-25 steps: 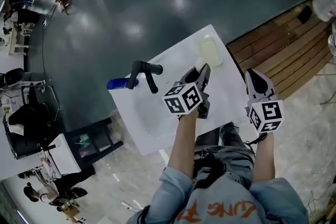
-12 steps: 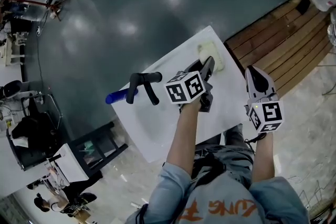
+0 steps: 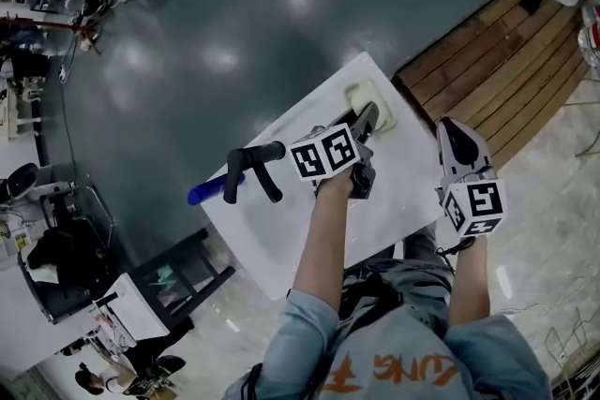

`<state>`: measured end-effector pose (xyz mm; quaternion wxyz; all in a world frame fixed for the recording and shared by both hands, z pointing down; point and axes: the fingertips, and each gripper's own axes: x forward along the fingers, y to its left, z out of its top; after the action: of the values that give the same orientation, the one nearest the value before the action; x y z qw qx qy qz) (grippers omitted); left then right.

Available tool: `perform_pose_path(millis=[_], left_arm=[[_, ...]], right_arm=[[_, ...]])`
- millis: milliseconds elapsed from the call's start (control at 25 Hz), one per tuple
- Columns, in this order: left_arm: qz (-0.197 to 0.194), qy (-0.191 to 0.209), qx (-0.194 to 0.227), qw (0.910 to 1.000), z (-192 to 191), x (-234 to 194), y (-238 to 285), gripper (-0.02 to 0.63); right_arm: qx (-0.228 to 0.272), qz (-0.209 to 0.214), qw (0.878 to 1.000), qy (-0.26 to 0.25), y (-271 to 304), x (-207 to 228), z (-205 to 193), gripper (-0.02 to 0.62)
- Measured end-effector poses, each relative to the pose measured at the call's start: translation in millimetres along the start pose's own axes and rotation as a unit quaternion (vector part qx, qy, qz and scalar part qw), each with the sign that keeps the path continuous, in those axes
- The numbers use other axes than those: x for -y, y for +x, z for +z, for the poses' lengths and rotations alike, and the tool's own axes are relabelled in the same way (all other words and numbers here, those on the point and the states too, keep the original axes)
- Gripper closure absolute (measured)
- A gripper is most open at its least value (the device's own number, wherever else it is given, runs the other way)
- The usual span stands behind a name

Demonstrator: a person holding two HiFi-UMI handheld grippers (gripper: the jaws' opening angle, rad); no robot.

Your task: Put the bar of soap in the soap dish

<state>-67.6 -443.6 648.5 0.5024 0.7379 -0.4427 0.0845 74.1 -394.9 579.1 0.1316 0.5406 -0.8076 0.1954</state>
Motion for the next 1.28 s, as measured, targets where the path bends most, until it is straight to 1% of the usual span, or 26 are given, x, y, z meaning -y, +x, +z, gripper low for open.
perform_pose_path(millis=[120,280,320,400,560,720,800,920,1040,1160,1280], left_arm=[[0.005,0.014,-0.01,0.9998,-3.9,0.4,-0.3,0.485],[-0.001,0.024,-0.003,0.9997,-1.2,8.2,-4.8,0.481],[0.001,0.027,0.0,0.9996,0.3,9.7,-7.5,0.472],[0.008,0.031,0.003,0.9995,2.2,10.9,-12.7,0.454],[0.034,0.036,0.002,0.9988,2.1,7.3,-22.2,0.453],[0.056,0.051,0.016,0.997,3.8,11.9,-36.9,0.453],[0.063,0.055,0.032,0.996,5.1,15.4,-45.4,0.453],[0.074,0.053,0.067,0.9936,9.6,26.4,-63.7,0.456],[0.085,0.051,0.109,0.9891,13.3,43.4,-86.6,0.488],[0.091,0.059,0.151,0.9825,12.1,64.2,-111.0,0.551],[0.097,0.083,0.191,0.9733,8.3,84.7,-135.3,0.572]], right_arm=[[0.002,-0.001,1.0,0.002,-0.4,0.6,2.0,0.561],[0.007,0.0,1.0,0.001,-4.5,2.7,9.1,0.561],[0.008,0.002,1.0,0.0,-6.0,2.0,10.6,0.561],[0.01,0.007,1.0,-0.003,-8.2,-0.4,14.3,0.561],[0.011,0.02,1.0,-0.01,-10.8,-7.1,18.9,0.561],[0.013,0.035,0.999,-0.019,-15.8,-14.4,19.9,0.561],[0.014,0.043,0.999,-0.023,-17.9,-17.5,20.3,0.561],[0.021,0.055,0.998,-0.03,-25.0,-21.7,27.9,0.561],[0.031,0.072,0.996,-0.039,-36.6,-26.4,39.8,0.561],[0.043,0.09,0.994,-0.047,-48.2,-30.4,48.1,0.561],[0.057,0.107,0.991,-0.055,-61.7,-34.7,55.4,0.561]])
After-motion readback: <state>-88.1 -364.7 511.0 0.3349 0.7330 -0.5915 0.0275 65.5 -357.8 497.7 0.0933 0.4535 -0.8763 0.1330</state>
